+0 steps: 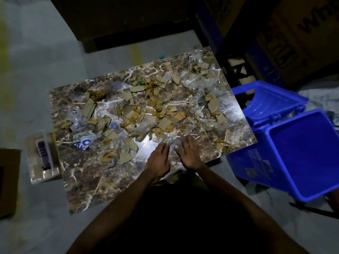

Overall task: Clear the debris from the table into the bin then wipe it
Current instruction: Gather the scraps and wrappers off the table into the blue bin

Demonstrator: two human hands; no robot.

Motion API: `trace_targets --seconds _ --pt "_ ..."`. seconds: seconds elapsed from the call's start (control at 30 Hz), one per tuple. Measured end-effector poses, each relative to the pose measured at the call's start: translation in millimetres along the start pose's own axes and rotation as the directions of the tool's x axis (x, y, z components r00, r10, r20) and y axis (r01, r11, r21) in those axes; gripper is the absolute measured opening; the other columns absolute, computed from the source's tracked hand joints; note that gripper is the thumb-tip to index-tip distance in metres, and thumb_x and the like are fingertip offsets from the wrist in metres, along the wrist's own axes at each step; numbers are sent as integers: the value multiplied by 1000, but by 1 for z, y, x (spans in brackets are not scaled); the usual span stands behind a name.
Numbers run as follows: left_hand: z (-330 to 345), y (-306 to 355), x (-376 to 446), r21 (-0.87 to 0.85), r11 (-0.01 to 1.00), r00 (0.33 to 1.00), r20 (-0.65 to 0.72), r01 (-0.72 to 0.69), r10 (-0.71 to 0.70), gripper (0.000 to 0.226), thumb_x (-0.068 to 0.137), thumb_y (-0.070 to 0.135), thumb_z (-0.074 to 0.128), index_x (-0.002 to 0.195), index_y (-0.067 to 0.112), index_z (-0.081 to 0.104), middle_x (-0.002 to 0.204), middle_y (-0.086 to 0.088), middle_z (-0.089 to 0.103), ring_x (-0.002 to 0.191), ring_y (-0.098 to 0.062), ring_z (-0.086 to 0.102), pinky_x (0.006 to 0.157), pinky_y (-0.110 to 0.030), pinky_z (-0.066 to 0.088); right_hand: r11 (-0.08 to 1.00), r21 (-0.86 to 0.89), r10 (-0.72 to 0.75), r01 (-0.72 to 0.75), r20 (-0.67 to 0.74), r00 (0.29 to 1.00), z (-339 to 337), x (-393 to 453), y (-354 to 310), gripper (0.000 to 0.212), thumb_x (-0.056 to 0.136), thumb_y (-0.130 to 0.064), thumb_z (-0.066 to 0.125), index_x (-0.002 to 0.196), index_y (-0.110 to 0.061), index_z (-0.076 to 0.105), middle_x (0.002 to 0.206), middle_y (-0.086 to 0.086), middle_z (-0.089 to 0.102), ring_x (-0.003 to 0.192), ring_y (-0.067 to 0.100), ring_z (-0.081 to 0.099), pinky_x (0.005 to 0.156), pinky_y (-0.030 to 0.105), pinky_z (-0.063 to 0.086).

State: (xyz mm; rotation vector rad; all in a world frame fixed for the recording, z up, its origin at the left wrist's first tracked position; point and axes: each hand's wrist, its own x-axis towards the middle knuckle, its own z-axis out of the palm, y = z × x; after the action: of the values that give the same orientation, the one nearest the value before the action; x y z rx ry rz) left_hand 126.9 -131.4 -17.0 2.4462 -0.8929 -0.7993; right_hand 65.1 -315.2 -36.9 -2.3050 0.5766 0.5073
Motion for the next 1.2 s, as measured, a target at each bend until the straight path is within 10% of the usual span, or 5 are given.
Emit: trace_targets --seconds 0.23,0.47,0.67,0.93,1.2 --pt "20 21 10 24 992 992 -38 123 -122 67 81 26 60 143 8 42 149 -23 36 124 -43 47 90 -44 51 967 125 -190 224 -235 953 -45 -14 60 70 104 -67 27 145 -17 56 155 7 44 145 28 37 119 50 34" --pt "52 95 37 -9 958 954 -86 288 -288 72 81 24 70 144 3 43 153 -28 31 131 -50 43 94 -47 51 999 -31 40 -42 -70 997 -75 -31 149 112 82 -92 17 165 -20 -3 171 13 -15 158 32 -15 125 54 -4" --pt "76 141 49 -97 930 929 -77 354 -362 78 81 26 70 149 1 41 156 -27 30 140 -46 38 104 -52 49 986 46 -164 158 179 970 -89 8 140 100 80 -96 24 146 -50 -36 162 -11 -41 152 15 -34 120 68 -12" --pt "78 155 49 -183 902 903 -110 391 -414 68 88 21 71 149 5 43 157 -17 34 139 -35 41 103 -39 44 848 421 -266 321 -186 946 -139 1 164 76 99 -73 40 151 -18 49 163 -1 38 152 14 31 123 38 33" --pt "71 169 87 -282 861 887 -63 424 -458 51 77 22 66 124 13 47 108 -9 43 96 -34 51 73 -39 49 995 71 -60 66 -80 995 -165 52 169 85 102 -70 29 165 -25 -7 172 -1 -18 158 19 -16 127 59 -3"
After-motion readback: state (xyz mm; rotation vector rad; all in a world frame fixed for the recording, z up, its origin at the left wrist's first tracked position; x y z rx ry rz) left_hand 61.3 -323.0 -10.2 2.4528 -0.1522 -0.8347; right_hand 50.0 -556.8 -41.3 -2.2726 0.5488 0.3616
